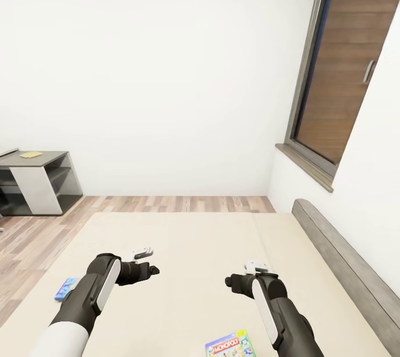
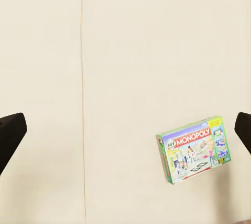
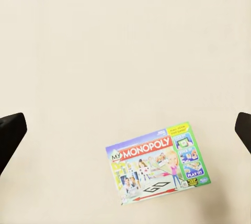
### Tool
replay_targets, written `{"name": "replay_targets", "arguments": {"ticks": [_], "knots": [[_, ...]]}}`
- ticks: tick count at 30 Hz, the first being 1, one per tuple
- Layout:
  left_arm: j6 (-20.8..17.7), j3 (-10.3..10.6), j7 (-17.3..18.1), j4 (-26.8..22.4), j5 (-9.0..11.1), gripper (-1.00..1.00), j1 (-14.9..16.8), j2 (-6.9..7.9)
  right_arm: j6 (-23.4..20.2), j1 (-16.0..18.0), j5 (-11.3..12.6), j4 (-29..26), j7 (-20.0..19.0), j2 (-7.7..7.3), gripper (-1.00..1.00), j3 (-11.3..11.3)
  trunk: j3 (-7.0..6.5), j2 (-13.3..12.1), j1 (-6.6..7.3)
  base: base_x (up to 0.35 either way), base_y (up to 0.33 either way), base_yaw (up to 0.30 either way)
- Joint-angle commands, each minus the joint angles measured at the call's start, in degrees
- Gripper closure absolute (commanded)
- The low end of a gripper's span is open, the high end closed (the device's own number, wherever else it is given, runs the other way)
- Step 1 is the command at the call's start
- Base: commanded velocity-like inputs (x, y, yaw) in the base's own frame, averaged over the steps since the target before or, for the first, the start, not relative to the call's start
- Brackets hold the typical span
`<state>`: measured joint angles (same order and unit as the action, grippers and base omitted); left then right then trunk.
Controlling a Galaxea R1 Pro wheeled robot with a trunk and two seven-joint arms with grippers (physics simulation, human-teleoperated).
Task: Put all the toys in the child's room - the three board games (two on the bed and one on the table), the two jigsaw puzzles on the table, and the tennis ball on the table - inside the toy box on the table in the child's room.
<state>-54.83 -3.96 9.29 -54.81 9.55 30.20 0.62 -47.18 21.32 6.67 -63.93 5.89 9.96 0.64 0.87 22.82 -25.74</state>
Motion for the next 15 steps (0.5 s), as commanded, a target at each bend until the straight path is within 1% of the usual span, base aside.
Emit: {"name": "replay_targets", "arguments": {"ticks": [1, 6, 15], "knots": [[-0.3, -0.1, 0.1, 0.0, 0.1, -1.00, 0.0, 0.00, -0.2, 0.0, 0.6, -0.1, 0.5, 0.04, -1.00, 0.1, 0.09, 0.1, -0.04, 0.087, 0.000, 0.000], [-0.3, -0.1, 0.1, 0.0, 0.1, -1.00, 0.0, 0.00, -0.2, 0.0, 0.6, -0.1, 0.5, 0.04, -1.00, 0.1, 0.09, 0.1, -0.04, 0.044, 0.000, 0.000], [-0.3, -0.1, 0.2, 0.0, 0.1, -1.00, 0.0, 0.00, -0.2, 0.0, 0.6, -0.1, 0.5, 0.04, -1.00, 0.1, 0.09, 0.1, -0.04, 0.008, 0.000, 0.000]]}}
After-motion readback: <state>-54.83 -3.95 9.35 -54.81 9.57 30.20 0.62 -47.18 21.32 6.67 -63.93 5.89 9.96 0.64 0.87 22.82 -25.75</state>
